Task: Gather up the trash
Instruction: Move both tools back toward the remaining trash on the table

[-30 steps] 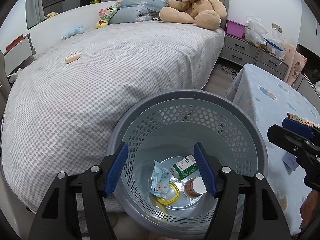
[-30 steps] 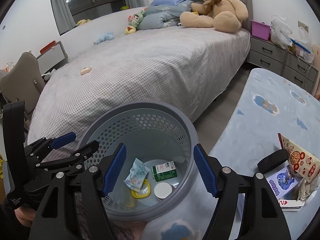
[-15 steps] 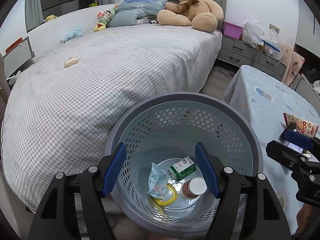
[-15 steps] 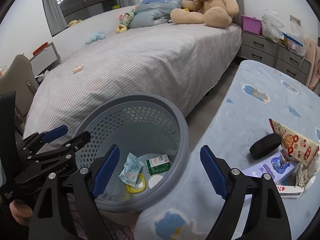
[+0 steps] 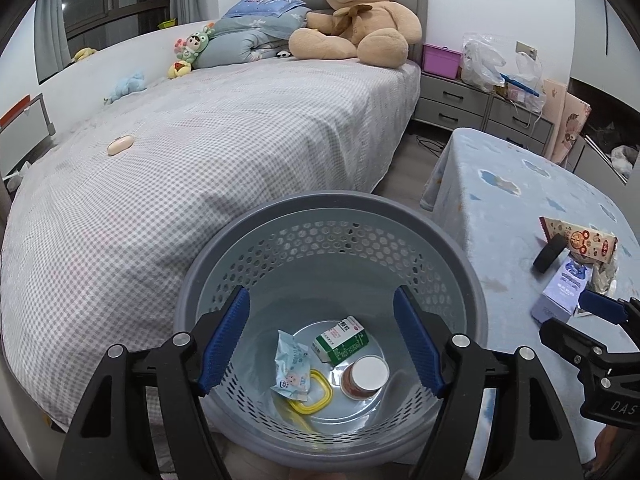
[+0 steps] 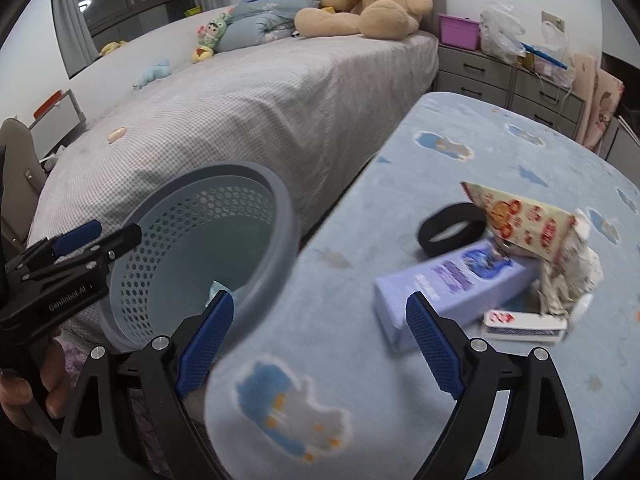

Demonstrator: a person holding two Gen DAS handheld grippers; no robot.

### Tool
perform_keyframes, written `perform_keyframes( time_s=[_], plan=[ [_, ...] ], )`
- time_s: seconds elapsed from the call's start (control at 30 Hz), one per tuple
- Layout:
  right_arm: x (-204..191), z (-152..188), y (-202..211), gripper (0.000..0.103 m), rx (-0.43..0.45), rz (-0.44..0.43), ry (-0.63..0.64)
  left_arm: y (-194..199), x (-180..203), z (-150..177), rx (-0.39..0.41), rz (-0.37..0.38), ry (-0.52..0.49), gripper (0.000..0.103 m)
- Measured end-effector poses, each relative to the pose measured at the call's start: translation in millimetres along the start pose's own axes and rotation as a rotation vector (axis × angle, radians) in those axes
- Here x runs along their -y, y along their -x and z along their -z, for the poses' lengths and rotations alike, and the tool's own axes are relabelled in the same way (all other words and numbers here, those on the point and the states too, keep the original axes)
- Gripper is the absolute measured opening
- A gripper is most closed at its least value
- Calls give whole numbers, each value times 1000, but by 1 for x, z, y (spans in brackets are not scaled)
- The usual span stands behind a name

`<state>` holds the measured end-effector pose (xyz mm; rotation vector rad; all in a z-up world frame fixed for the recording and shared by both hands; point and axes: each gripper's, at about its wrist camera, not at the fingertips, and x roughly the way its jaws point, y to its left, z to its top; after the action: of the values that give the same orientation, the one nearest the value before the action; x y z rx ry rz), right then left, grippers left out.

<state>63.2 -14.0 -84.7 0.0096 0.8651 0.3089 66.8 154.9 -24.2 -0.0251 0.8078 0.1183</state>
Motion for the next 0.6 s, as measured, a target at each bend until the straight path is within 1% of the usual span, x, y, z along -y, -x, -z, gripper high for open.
perform_keyframes(
  time_s=[0.07,0.47,0.6],
  plan=[
    [11,5,6,87,-1,14,-9,2,7,0,4,7,-8,74],
    [86,31,51,90,4,100,-91,10,59,1,26,58,-78,74],
    [109,36,62,90,-3,129,-101,11,78,2,23,89,-108,74]
  ],
)
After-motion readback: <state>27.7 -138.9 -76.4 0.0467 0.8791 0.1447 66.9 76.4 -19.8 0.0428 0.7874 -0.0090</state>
